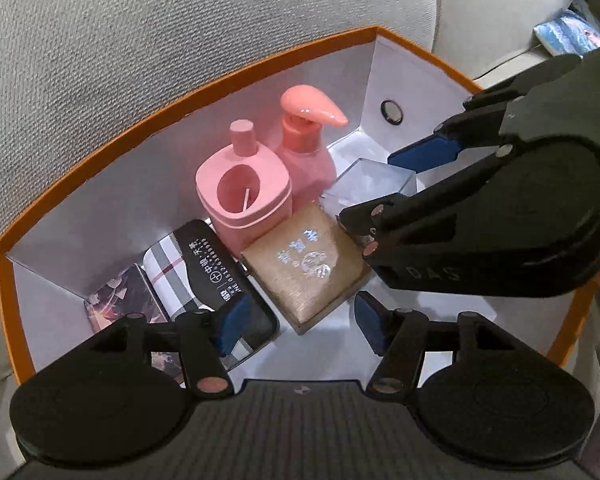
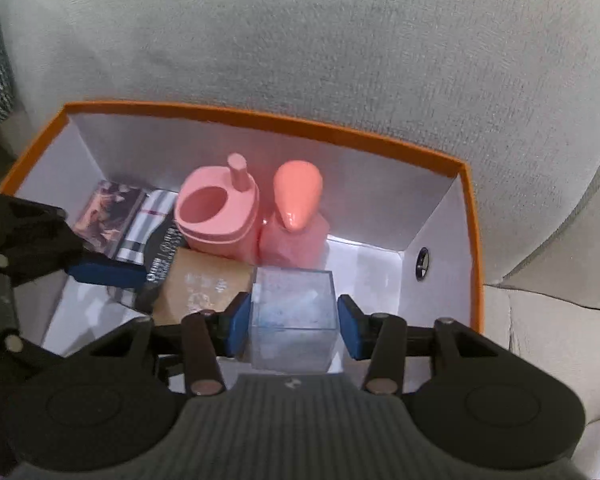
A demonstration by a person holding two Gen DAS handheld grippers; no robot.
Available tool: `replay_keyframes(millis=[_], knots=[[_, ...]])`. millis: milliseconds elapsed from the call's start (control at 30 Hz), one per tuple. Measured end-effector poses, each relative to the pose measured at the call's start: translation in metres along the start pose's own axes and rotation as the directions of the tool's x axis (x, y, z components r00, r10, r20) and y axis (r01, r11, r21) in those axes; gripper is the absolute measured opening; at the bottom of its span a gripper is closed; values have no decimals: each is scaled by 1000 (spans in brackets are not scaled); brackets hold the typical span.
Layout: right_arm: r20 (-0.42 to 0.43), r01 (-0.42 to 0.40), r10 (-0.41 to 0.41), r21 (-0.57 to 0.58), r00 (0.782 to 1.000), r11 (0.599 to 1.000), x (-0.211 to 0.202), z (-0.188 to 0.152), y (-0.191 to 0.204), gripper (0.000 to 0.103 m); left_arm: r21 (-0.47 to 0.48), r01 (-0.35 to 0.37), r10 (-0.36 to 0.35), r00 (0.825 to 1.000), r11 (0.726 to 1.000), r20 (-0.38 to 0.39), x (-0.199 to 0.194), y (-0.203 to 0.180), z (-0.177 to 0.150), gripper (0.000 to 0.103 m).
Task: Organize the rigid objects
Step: 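Lower both boxes into the orange box and open both grippers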
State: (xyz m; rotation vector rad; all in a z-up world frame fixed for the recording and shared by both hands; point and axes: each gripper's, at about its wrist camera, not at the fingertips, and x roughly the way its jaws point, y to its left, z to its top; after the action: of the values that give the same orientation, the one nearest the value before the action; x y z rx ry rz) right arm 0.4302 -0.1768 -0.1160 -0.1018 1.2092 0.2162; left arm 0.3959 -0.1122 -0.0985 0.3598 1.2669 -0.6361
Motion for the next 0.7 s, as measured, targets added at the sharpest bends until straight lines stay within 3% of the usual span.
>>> replay_keyframes(millis=[300,467,700], knots=[[-22,-100,102,76,995,992,5,0,-15,53,-68,43,-43,999,997,4,14,9,-15,52],[-17,-151,152,57,988,987,-5,3,-21,52,-75,54,-52,998,996,27,9,12,-18,51],[-20,-183,186,88,982,979,0,4,-30,29,-66,50,-47,998,997,44,2,9,-16,43]])
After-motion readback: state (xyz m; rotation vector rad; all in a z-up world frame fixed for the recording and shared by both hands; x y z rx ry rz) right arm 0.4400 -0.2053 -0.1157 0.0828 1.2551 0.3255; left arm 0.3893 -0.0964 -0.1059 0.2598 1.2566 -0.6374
